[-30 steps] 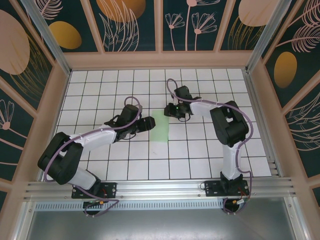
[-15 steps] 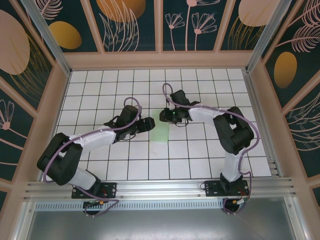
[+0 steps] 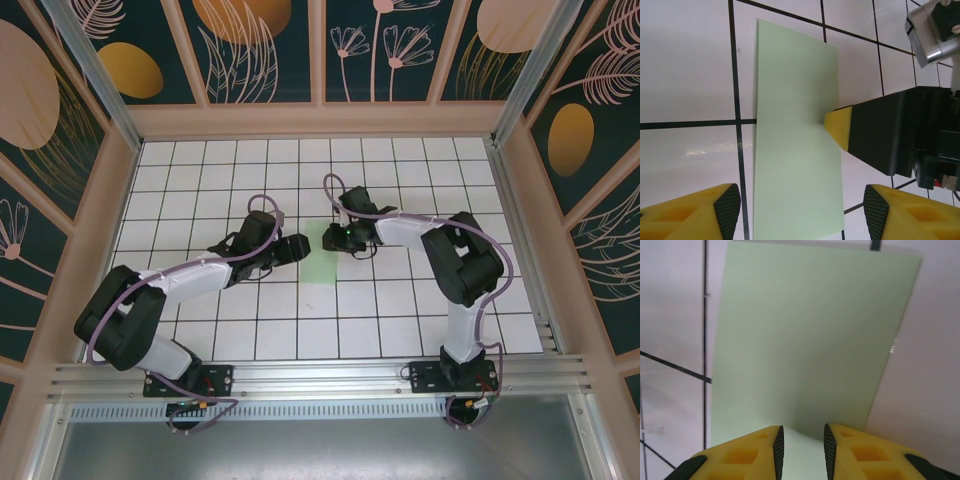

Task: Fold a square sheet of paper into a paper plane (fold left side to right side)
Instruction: Third fold the triangle at the center of the table.

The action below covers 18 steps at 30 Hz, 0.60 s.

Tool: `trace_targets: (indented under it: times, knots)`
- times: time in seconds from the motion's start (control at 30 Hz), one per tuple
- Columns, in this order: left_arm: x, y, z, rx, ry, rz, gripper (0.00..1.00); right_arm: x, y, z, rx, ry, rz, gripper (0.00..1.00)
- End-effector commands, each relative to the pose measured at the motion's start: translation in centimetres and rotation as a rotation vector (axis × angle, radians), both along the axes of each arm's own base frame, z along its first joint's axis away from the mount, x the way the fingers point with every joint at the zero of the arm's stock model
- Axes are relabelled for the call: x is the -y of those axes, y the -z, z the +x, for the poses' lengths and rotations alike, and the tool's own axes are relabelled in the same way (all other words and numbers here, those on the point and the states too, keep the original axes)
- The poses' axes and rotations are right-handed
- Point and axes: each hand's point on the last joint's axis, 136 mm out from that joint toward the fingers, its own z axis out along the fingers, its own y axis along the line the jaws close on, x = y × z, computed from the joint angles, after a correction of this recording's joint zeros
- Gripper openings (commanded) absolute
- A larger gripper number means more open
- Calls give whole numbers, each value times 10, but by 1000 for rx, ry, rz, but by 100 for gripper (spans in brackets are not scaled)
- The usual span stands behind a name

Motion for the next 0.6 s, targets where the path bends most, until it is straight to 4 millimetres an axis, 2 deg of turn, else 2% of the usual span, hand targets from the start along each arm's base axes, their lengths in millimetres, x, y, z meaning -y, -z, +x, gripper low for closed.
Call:
trace_targets:
  times: [0.0, 0.2, 0.57]
  knots:
    - [5, 1, 5, -8, 5, -19, 68, 13, 14, 2, -19, -12, -75, 30]
    - [11, 7, 9, -23, 15, -22, 67, 29, 25, 4, -11, -40, -147, 28]
    - [30, 20, 24, -51, 53, -33, 57, 27, 27, -4, -12, -90, -115, 25]
